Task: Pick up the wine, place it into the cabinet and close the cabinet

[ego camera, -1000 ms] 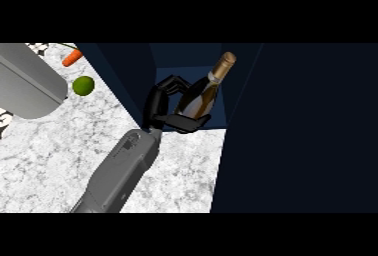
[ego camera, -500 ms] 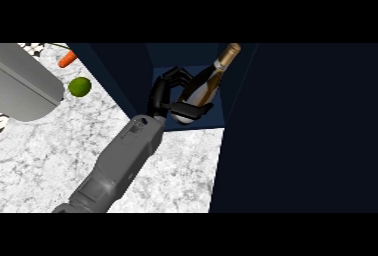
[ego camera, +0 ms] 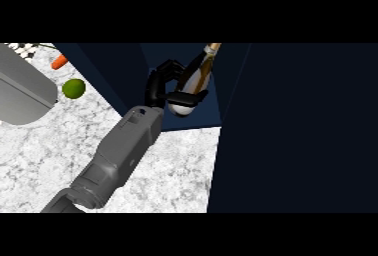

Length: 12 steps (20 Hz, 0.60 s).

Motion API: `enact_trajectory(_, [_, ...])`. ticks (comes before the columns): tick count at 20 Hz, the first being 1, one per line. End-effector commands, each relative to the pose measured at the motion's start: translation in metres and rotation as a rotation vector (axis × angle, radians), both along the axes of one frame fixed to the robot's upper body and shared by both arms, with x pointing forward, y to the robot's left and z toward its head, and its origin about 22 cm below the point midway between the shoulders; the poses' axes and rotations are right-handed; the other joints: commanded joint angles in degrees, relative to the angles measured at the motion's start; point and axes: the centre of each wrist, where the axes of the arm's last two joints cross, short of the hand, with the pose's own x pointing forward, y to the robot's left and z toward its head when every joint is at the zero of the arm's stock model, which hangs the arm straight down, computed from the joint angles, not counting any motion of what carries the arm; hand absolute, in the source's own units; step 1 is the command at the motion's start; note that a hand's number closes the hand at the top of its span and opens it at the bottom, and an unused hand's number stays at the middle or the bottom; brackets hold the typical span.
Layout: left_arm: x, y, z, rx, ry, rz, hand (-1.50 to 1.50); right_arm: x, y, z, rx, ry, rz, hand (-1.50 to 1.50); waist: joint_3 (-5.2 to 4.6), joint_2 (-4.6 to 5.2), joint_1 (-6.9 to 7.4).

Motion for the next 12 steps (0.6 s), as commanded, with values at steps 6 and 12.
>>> enact_trajectory(6, [0.007, 0.012, -0.003, 0.011, -0.004, 0.056, 1.50, -0.024, -0.004, 0.022, 0.107, 0.014, 0.070, -1.50, 0.01, 0.44, -0.67])
enact_trajectory(12, [0.015, 0.016, 0.008, 0.097, -0.061, 0.102, -1.50, -0.023, -0.004, 0.022, 0.098, -0.016, 0.088, -1.50, -0.03, 0.85, -1.46])
